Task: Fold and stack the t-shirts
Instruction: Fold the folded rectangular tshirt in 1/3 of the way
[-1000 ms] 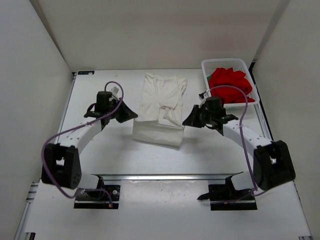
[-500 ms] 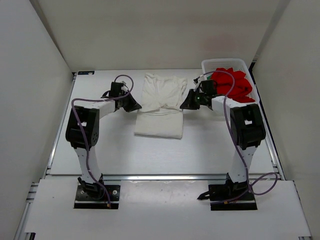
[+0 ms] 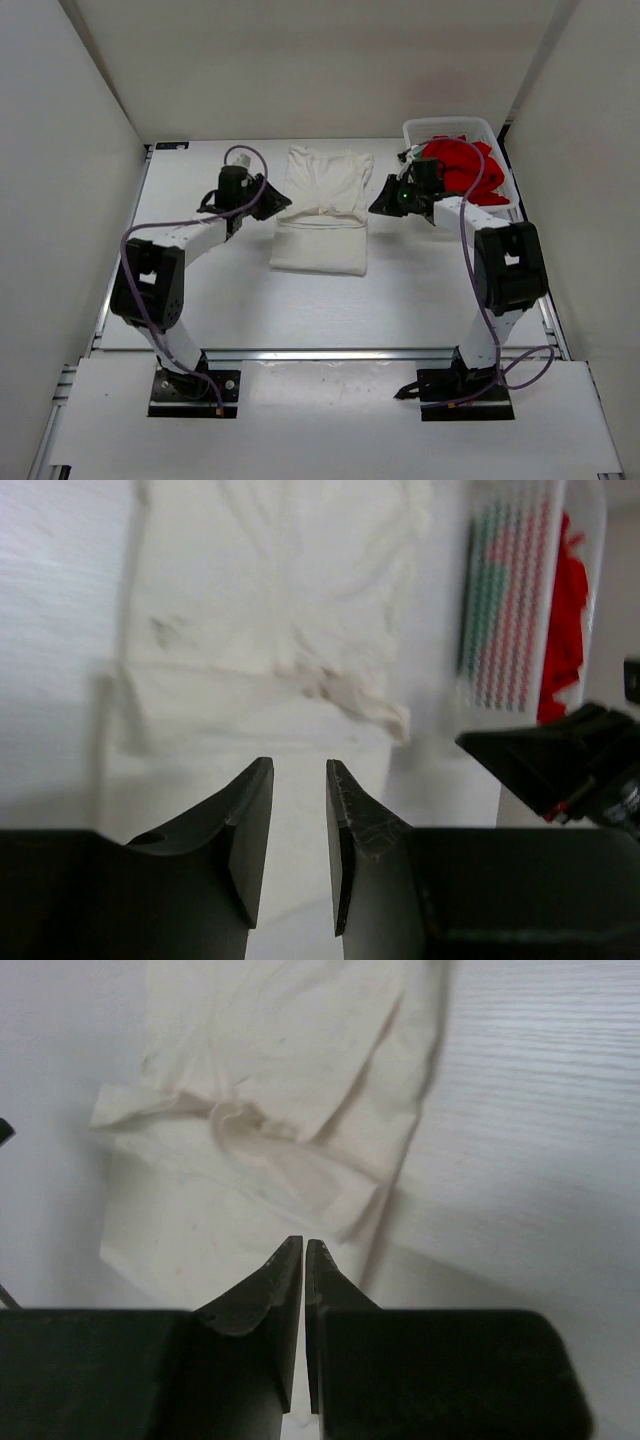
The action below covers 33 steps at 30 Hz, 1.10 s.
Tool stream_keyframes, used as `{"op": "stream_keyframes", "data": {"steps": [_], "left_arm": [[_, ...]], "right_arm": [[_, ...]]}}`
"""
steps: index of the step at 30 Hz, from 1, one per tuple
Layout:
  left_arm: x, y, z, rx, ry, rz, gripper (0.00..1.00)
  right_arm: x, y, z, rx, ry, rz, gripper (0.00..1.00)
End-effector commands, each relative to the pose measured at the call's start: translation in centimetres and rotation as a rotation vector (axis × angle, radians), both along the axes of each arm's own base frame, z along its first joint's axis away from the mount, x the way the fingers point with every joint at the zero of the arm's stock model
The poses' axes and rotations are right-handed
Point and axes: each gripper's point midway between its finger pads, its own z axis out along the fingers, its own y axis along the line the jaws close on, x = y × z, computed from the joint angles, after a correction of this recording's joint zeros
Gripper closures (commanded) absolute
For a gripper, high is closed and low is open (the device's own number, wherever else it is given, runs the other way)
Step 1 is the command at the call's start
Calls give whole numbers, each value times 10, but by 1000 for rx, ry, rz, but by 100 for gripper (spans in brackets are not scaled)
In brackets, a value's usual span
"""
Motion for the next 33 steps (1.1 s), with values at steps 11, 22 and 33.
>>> {"op": "stream_keyframes", "data": {"steps": [11, 22, 33], "left_arm": [[-125, -15, -111, 42, 201, -103, 68], [-186, 7, -78, 59, 100, -192, 62], [-178, -33, -59, 64, 19, -275, 61]], "right_arm": [[-119, 76, -71, -113, 57, 197, 100], [-168, 72, -52, -102, 57, 280, 100], [-88, 133, -30, -140, -48, 333, 100]]}}
